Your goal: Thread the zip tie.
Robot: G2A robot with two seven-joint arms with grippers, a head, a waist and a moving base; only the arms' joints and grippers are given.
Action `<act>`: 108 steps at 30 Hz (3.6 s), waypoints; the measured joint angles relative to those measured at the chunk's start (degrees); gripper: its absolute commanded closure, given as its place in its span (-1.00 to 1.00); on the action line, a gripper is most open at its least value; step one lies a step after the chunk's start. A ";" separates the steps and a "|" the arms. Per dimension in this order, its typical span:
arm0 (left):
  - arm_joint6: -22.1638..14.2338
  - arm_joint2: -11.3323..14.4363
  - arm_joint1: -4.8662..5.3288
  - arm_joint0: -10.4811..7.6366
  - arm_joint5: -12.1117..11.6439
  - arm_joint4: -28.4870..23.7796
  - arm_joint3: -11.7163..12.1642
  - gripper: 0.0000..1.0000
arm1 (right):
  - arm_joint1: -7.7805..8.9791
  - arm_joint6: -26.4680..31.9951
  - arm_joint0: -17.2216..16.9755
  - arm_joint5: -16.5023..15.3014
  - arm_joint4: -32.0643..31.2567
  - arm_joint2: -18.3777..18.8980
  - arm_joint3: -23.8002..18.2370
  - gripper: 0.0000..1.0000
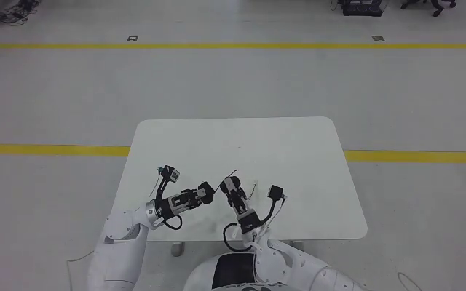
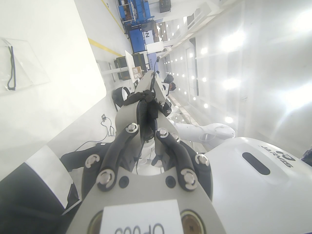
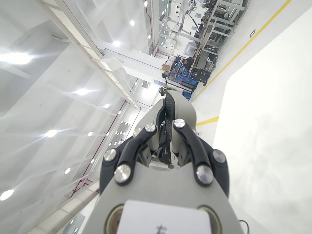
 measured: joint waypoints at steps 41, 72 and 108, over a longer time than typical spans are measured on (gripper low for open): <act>1.23 0.67 0.08 -0.02 0.52 -0.03 -0.23 1.00 | -1.36 10.65 -7.96 0.00 0.84 10.24 -2.83 1.00; 3.59 5.04 3.56 -0.48 1.15 -6.23 0.75 1.00 | -2.44 17.82 -11.14 0.00 2.34 14.40 -3.84 1.00; 5.92 8.82 7.02 -0.66 0.54 -9.14 1.06 1.00 | -4.76 25.47 -16.51 0.00 3.59 22.66 -6.38 1.00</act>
